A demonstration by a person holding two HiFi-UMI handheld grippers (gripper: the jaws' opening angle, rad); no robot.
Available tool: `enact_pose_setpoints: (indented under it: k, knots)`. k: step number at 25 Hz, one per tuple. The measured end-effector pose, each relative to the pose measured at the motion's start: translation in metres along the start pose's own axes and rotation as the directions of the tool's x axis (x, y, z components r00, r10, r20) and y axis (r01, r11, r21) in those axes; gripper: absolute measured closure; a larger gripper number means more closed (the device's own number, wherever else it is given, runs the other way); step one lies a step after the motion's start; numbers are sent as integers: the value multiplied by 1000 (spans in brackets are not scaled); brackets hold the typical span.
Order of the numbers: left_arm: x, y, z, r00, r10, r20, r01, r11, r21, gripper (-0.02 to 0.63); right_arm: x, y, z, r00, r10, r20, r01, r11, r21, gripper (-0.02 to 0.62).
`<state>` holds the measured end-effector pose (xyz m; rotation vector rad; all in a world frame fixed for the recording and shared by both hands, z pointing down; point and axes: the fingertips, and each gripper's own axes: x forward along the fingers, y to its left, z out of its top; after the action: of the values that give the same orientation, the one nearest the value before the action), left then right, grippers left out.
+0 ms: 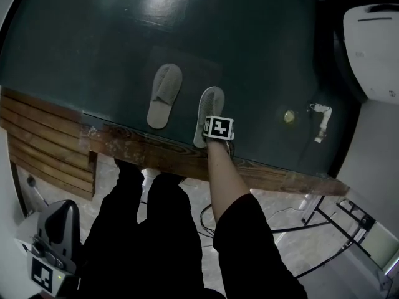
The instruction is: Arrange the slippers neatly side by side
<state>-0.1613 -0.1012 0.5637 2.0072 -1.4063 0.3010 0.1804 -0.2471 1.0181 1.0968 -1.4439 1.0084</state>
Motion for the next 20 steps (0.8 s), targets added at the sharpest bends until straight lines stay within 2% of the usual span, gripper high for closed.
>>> enact_pose_setpoints:
  k: [2, 4, 14, 20]
  knots:
    - [-1, 1, 0, 1000, 1, 3, -1, 1000, -7, 615, 3, 9, 5, 1000, 30, -2, -30, 994, 104, 588]
    - [-4, 6, -1, 1000, 9, 3, -9, 1000, -13, 615, 8, 20, 12, 999, 39, -8, -38, 987, 159, 588]
    - [-39, 51, -9, 994, 109, 29, -107, 993, -55, 615, 34, 71, 43, 1000, 25, -10, -22, 978, 206, 588]
    - [-58, 70, -25, 990, 136, 27, -133, 987, -92, 615, 51, 78, 55, 1000, 1, 2, -1, 973, 230, 588]
